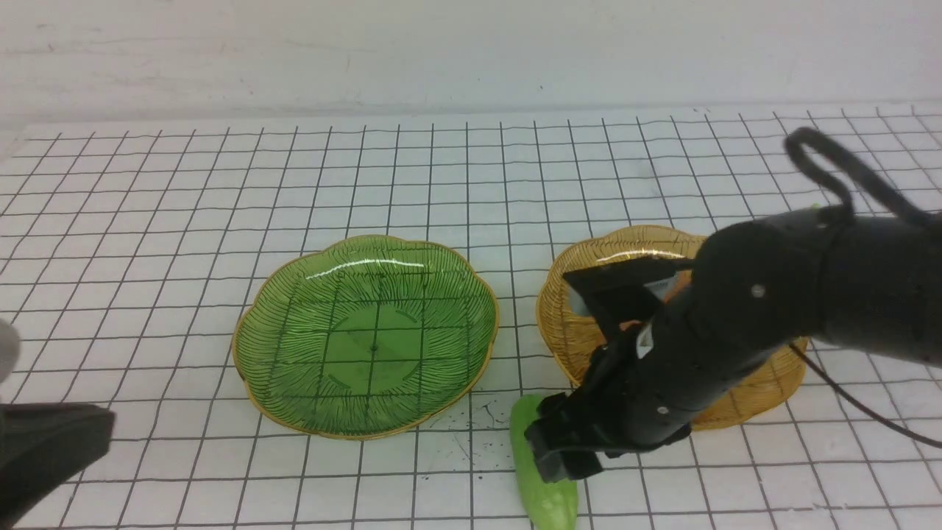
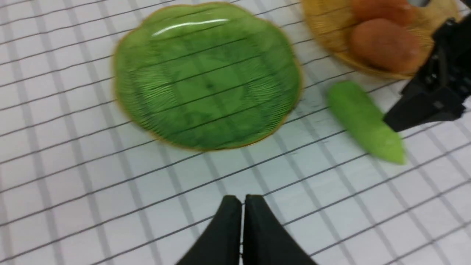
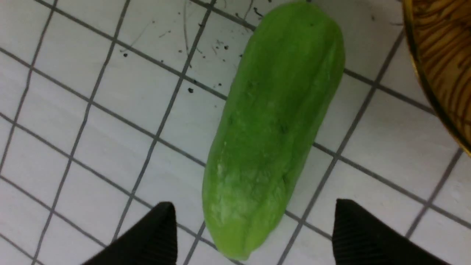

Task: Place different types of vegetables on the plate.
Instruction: 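Carry the green vegetable from the table to the plate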

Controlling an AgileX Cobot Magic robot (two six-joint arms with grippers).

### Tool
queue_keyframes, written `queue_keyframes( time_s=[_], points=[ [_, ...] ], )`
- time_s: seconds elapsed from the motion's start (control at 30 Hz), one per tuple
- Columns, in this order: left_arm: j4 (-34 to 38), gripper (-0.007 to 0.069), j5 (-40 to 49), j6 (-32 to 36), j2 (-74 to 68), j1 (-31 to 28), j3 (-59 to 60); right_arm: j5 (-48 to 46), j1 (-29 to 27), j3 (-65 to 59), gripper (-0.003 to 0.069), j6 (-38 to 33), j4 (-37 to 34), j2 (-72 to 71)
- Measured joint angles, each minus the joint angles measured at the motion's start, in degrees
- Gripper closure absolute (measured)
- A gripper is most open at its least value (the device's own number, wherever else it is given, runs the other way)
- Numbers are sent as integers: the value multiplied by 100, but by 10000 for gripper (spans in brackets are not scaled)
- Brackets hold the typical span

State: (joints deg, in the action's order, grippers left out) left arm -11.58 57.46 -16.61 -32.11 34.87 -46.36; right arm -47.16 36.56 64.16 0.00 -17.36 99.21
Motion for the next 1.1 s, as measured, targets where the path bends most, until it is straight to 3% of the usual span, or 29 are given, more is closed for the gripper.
queue_keyframes(
  time_s=[0.13,0.3,0.43,0.47,0.5,0.7,0.97,1.1],
  points=[
    [-437,632,351,-314,208,0,0,-6,17,252,76,86,23,458],
    [-773,632,681,-524,408,0,0,-5,17,444,85,110,91,850],
    [-811,632,792,-525,461,0,0,-5,17,495,186,152,64,1021],
    [-811,632,843,-525,466,0,0,-40,17,500,270,159,59,1020],
    [-811,632,854,-525,466,0,0,-75,17,507,275,165,52,1009],
    [-816,632,854,-525,466,0,0,-575,17,924,263,180,-122,555],
    [-811,632,854,-525,466,0,0,593,136,2336,263,0,-742,776],
    [-811,632,854,-557,466,0,0,472,136,3157,263,-47,-746,1517]
  ],
)
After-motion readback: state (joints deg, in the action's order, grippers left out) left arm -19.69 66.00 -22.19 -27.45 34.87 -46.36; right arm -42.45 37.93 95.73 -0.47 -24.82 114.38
